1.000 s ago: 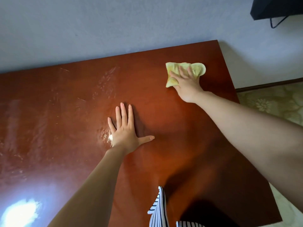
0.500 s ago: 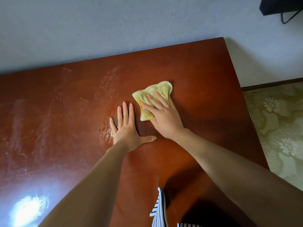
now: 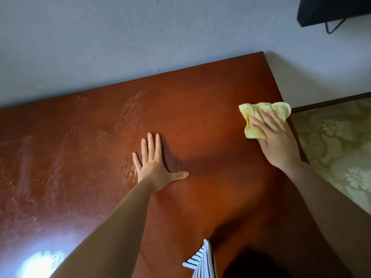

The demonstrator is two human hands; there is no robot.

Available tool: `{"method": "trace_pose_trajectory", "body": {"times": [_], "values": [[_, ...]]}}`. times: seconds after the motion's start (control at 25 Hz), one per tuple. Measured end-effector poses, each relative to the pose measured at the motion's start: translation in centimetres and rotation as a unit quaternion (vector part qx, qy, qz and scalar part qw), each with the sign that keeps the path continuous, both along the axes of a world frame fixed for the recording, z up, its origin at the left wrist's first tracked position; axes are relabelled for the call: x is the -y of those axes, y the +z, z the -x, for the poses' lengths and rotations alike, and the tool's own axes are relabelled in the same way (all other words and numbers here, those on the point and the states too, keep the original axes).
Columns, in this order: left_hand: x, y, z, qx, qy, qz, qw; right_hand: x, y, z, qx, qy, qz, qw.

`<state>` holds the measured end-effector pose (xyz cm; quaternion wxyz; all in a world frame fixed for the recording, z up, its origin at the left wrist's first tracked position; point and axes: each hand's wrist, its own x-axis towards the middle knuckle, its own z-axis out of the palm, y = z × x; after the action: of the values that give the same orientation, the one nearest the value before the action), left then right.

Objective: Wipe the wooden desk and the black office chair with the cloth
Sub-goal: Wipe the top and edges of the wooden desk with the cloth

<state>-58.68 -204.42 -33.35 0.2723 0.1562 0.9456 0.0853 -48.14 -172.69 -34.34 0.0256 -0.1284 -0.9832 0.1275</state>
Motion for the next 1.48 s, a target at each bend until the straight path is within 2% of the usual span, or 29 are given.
{"method": "trace_pose_trajectory", "body": {"times": [0.28, 0.56, 0.64, 0.8, 1.0, 1.24, 1.48], "values": [[-0.4, 0.3, -0.1, -0.004, -0.001, -0.001, 1.000, -2.9, 0.3, 11.1, 0.079, -0.165, 0.003, 0.983], [-0.4, 0.3, -0.3, -0.014, 0.005, 0.004, 1.000, 0.5, 0.5, 19.6, 0.124, -0.207, 0.044, 0.970], [-0.3, 0.2, -0.2, -0.020, 0.008, 0.002, 1.000, 2.7, 0.5, 21.3, 0.132, -0.175, 0.028, 0.975], [-0.3, -0.1, -0.3, -0.029, 0.011, -0.008, 0.999, 8.8, 0.4, 24.0, 0.126, -0.049, 0.002, 0.991], [-0.3, -0.4, -0.4, -0.041, 0.014, -0.021, 0.999, 15.6, 0.2, 26.7, 0.117, 0.099, -0.023, 0.988], [-0.2, -0.7, -0.5, -0.048, 0.017, -0.032, 0.998, 20.4, 0.5, 29.3, 0.133, 0.247, -0.017, 0.960], [0.1, -0.9, -0.7, -0.059, 0.014, -0.048, 0.997, 22.5, 0.4, 26.0, 0.119, 0.400, -0.002, 0.909]]}}
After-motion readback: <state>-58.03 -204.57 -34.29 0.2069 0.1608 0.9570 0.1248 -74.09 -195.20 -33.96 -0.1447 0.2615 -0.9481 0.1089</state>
